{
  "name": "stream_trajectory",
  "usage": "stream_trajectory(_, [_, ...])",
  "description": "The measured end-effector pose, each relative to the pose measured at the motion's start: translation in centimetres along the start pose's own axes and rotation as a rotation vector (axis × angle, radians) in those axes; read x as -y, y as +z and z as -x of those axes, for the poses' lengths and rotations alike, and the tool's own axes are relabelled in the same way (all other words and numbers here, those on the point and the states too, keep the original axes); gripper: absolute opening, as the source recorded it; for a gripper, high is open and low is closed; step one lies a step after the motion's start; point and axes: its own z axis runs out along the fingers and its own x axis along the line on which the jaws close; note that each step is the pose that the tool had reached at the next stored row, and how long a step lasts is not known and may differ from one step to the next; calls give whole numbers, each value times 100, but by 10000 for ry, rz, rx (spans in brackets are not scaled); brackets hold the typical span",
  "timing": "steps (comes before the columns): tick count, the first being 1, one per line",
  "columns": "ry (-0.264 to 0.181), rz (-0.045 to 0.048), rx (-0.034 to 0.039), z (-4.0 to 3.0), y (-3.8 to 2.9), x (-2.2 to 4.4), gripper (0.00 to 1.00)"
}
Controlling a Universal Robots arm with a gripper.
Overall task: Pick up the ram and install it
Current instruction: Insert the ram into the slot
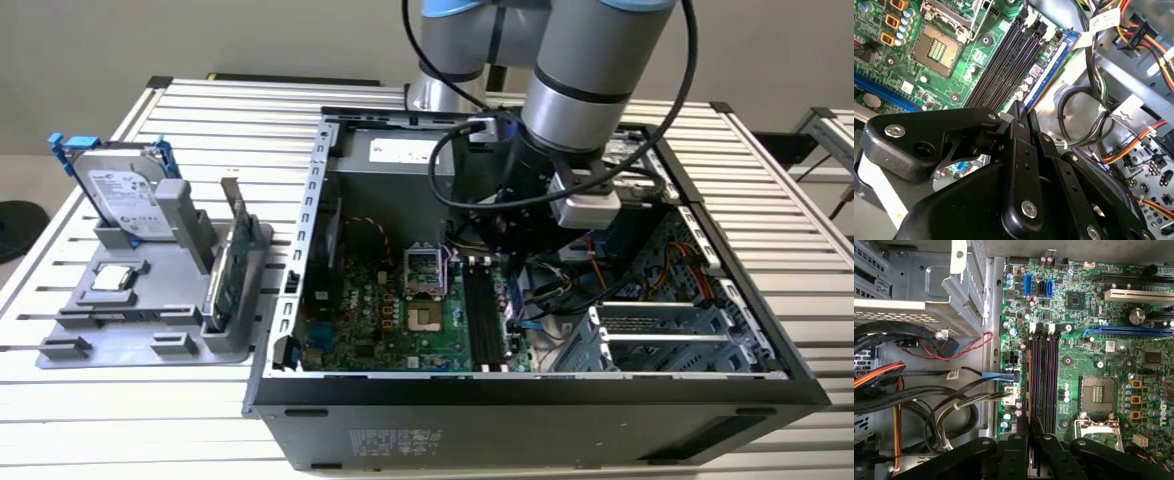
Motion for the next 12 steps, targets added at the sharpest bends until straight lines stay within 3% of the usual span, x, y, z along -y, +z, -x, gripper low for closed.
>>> stream_trajectory(3, [1, 0, 0, 5, 25, -40, 0])
stream_trajectory(12, [8, -1, 20, 19, 122, -74, 0])
